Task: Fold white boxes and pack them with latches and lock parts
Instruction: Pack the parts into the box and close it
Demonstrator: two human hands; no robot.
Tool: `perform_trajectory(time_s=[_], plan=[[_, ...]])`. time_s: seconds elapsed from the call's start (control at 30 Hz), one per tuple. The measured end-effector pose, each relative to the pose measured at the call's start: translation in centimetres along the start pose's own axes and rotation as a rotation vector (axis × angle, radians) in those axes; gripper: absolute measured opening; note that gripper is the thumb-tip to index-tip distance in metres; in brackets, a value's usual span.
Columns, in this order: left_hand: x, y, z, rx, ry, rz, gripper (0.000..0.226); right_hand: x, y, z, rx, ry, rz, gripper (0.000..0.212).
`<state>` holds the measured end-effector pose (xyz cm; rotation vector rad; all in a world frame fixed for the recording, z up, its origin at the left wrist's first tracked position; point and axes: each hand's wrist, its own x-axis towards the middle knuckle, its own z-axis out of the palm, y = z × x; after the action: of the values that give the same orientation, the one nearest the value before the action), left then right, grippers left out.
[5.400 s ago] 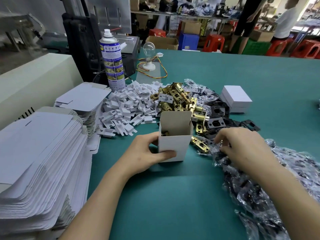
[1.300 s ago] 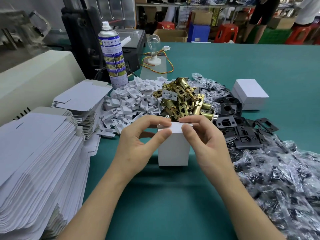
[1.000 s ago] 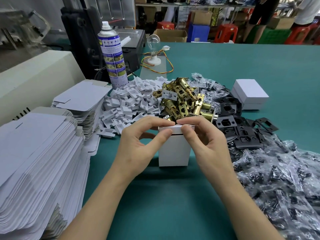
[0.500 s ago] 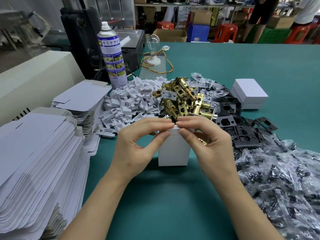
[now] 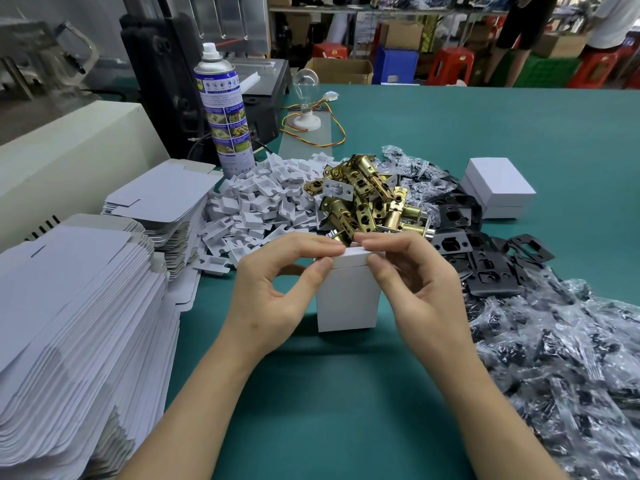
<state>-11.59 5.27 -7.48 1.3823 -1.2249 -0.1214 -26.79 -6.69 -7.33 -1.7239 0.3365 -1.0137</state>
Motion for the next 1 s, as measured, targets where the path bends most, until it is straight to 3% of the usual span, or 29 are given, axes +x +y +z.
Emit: perform_trajectory(time_s=[0.3, 0.63, 1.0], plan=[[0.02, -0.36, -0.16, 0.122, -0.020, 0.125, 0.013, 0.00, 0.07, -0.28, -0.084, -0.011, -0.066, 0.012], [-0.09, -0.62, -0.38, 0.220, -0.062, 0.223, 0.027, -0.11, 0.22, -0.10, -0.151, -0.031, -0.114, 0.015], [0.03, -0.68, -0.45, 0.270, -0.079, 0.256, 0.024, 0.18, 0.34, -0.54, -0.316, -0.050, -0.244, 0.006]])
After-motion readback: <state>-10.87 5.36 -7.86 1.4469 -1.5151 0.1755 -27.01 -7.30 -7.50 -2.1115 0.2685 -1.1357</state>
